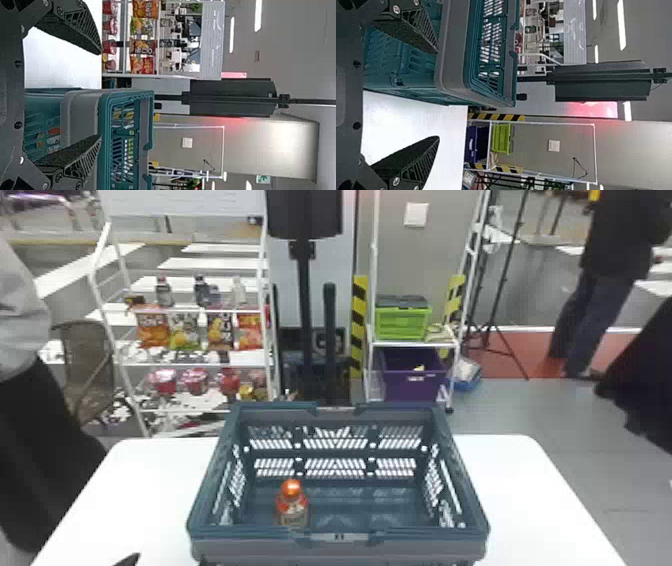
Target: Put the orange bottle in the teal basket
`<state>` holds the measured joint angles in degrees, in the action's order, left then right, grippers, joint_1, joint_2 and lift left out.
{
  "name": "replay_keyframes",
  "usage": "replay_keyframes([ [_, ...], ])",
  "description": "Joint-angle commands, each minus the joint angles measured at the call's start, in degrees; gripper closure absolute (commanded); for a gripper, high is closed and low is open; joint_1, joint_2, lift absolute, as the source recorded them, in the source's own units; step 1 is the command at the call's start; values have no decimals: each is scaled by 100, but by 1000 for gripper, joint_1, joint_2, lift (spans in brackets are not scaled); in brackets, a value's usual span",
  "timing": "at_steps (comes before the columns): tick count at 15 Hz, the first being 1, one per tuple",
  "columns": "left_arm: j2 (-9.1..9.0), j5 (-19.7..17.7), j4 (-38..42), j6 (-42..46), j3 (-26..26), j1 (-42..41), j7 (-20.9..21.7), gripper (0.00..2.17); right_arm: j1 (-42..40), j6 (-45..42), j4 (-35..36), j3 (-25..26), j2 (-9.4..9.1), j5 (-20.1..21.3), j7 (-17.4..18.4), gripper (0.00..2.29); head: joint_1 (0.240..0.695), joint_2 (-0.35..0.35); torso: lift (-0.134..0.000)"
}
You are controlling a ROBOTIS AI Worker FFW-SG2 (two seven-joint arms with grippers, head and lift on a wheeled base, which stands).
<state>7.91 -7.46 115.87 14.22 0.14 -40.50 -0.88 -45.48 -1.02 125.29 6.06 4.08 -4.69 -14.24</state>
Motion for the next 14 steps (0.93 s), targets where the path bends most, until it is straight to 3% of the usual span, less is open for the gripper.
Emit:
replay_keyframes([
  [1, 0, -1, -38, 76, -67, -2, 0, 164, -31, 27, 48, 0, 23, -6, 0, 124, 499, 0, 0],
  [14, 114, 7, -73, 111, -181, -29, -141, 164, -110, 309, 92, -17, 111, -6, 88, 124, 499, 0, 0],
])
